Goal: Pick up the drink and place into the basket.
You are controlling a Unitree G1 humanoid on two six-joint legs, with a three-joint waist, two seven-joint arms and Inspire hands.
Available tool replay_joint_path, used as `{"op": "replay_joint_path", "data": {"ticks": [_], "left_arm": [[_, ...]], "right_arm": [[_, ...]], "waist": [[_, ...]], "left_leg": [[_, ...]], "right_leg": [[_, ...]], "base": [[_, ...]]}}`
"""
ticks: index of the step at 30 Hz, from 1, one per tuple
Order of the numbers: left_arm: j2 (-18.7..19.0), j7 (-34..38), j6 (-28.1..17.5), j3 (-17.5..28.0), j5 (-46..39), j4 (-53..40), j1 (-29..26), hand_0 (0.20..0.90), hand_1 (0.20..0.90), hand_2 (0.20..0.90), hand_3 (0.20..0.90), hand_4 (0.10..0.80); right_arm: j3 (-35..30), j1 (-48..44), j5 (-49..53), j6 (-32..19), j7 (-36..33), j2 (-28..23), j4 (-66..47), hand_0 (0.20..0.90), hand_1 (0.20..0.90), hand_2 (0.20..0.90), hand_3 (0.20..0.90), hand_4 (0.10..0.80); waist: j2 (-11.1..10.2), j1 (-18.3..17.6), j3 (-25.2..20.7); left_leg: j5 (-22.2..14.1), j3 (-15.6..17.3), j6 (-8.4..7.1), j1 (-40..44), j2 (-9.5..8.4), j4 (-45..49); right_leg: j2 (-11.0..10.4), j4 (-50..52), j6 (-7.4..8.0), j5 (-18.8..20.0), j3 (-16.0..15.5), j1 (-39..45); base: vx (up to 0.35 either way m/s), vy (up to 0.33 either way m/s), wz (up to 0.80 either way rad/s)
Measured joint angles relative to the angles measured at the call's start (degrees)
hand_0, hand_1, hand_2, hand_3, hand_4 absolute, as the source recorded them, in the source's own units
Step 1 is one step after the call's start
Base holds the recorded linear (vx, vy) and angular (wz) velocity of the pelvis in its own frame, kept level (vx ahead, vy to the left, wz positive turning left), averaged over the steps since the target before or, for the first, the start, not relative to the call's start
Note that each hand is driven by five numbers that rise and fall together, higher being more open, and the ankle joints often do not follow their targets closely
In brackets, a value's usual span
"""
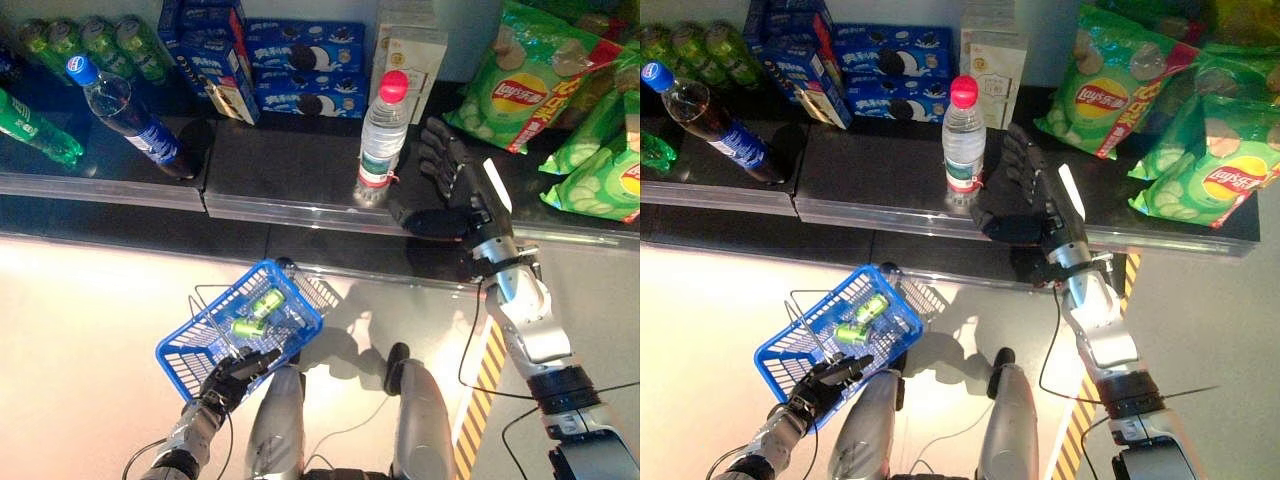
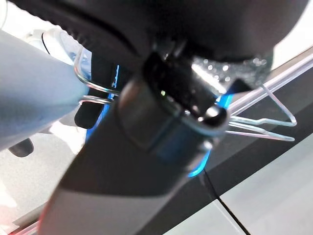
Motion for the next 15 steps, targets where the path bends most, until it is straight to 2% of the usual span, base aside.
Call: {"op": "replay_joint_path", "data": {"ticks": [15], "left_arm": [[-0.01, 0.0, 1.27, -1.48, 0.46, -0.58, -1.29, 0.3, 0.3, 0.3, 0.2, 0.1]], "right_arm": [[0.72, -3.4, 0.27, 2.26, 0.12, 0.85, 0.13, 0.9, 0.9, 0.9, 0.9, 0.8]], "waist": [[0.29, 1.44, 0.15]], "left_leg": [[0.79, -0.7, 0.13, 0.98, -0.23, -2.02]], "right_leg": [[-0.39, -1.14, 0.08, 0.04, -1.12, 1.23]], "base": [[0.0, 0.003, 0.02]]}}
